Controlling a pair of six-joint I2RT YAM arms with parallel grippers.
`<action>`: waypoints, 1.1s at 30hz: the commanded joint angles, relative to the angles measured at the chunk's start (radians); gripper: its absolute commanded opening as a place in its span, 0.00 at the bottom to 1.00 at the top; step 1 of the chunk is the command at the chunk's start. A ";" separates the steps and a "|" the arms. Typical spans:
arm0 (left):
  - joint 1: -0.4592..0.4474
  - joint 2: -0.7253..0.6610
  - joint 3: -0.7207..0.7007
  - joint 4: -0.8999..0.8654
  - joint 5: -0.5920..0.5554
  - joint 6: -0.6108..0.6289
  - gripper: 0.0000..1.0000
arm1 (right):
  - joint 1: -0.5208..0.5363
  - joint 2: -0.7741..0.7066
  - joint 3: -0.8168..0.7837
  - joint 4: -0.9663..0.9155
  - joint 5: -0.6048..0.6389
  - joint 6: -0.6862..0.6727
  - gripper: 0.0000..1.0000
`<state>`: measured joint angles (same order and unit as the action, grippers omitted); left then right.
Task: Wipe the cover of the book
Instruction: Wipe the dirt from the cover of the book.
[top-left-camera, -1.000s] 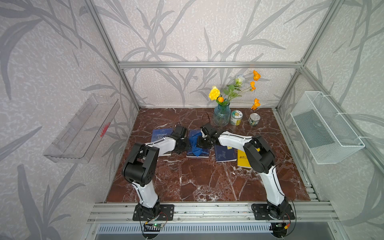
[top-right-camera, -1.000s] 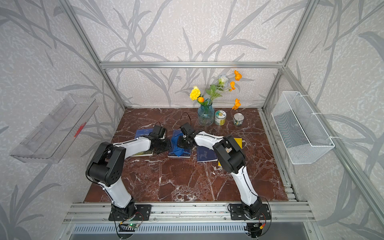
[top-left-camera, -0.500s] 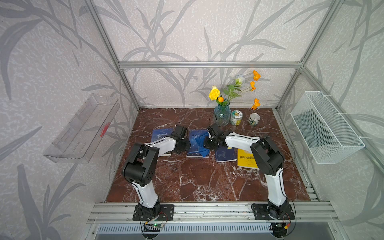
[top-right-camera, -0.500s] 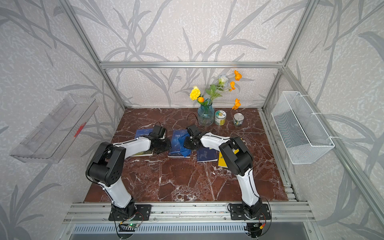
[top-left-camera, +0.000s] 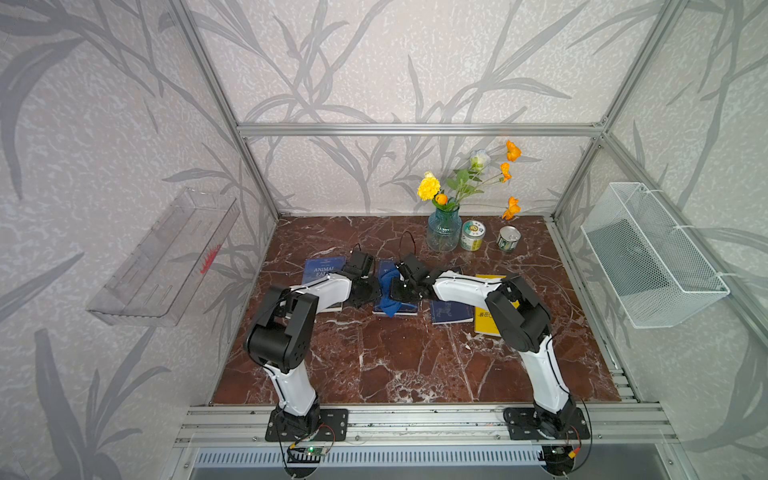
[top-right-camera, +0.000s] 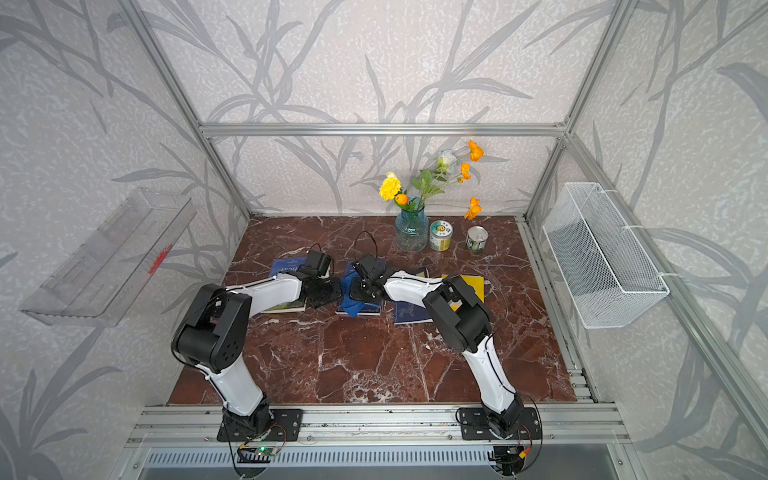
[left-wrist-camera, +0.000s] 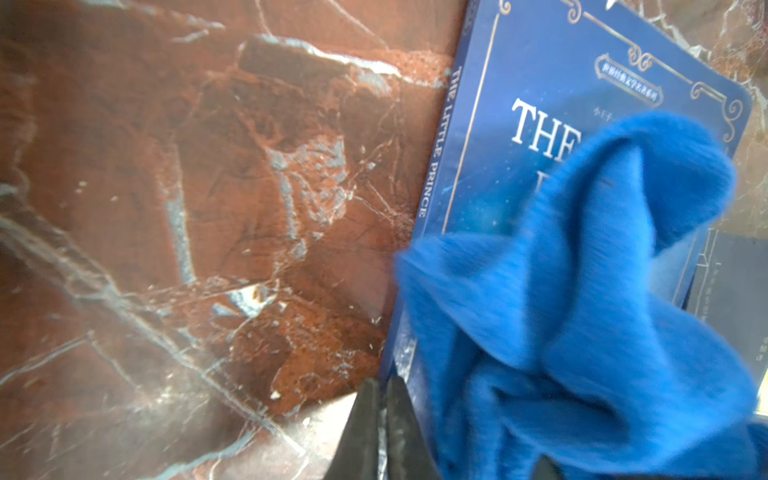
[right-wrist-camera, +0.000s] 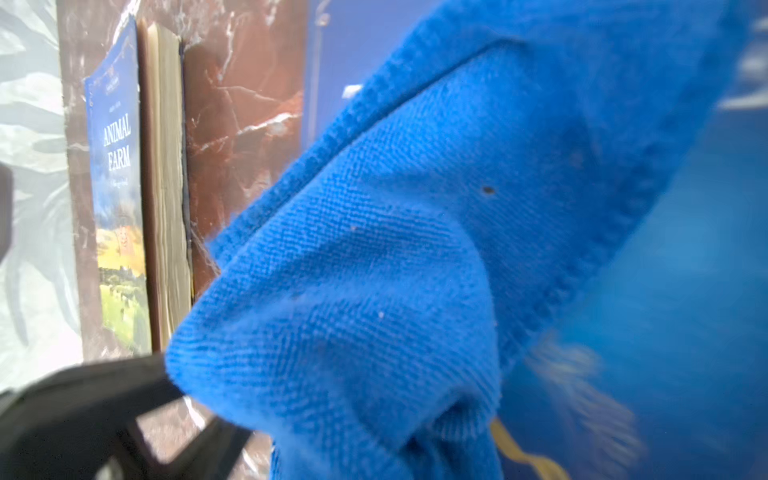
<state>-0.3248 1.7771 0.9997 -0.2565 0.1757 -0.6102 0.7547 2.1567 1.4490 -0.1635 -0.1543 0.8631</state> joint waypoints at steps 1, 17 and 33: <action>-0.003 0.039 -0.033 -0.090 -0.010 0.003 0.08 | -0.069 0.038 -0.185 -0.290 0.091 -0.015 0.10; -0.003 0.047 -0.032 -0.087 -0.007 0.001 0.06 | 0.099 0.136 -0.146 -0.065 -0.110 0.259 0.10; -0.003 0.054 -0.030 -0.090 -0.015 0.003 0.06 | -0.023 -0.051 -0.311 -0.141 0.037 0.191 0.10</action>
<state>-0.3283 1.7782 0.9997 -0.2516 0.1879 -0.6125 0.7498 2.0148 1.1877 0.0193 -0.2451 1.0725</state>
